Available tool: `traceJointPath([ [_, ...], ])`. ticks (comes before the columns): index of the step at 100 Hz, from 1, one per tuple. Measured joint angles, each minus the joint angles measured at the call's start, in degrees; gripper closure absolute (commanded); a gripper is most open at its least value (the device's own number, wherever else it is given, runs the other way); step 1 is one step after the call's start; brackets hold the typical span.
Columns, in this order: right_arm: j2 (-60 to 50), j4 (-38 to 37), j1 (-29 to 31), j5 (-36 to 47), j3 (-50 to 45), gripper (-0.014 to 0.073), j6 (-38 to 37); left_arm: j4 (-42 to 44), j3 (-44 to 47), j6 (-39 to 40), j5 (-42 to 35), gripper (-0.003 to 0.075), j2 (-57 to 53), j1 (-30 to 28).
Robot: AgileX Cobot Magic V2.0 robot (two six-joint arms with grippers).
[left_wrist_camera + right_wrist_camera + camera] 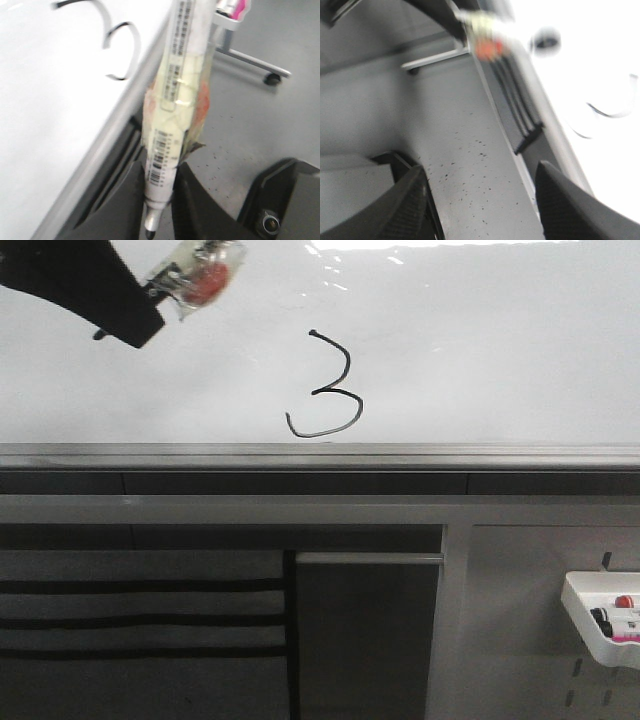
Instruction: Write number 3 on whiteboard
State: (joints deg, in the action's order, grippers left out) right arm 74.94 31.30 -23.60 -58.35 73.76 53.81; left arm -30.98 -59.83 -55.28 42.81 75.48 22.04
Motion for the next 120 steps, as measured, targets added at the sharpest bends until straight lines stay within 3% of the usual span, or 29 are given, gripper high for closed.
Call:
traceJointPath([
  [27,-2.8,-0.2,8.8,-4.1,0.2,0.0169,-3.4,-0.2,2.1,16.6,-16.4,0.0738,6.5,-13.4],
  [43,-2.8,-0.2,9.0,-4.8,0.2,0.0169,-3.5,-0.8,2.5,18.5,-21.4,0.0738,9.5,-14.4],
  [73,-2.8,-0.1,9.0,-5.2,0.2,0.0169,-3.5,-1.4,2.5,18.6,-21.8,0.0732,9.9,-14.4],
  [85,-2.8,-0.1,9.0,-5.2,0.2,0.0169,-5.2,-1.5,2.5,18.7,-21.7,0.0624,9.9,-14.4],
  [101,-3.1,-5.8,9.0,-4.7,0.2,0.0169,-16.0,0.2,2.5,18.7,-21.5,0.0357,9.4,-14.4],
  [120,-7.4,-20.3,9.1,-4.2,0.2,0.0174,-37.4,1.9,2.5,18.9,-16.3,0.0325,2.2,-15.2],
])
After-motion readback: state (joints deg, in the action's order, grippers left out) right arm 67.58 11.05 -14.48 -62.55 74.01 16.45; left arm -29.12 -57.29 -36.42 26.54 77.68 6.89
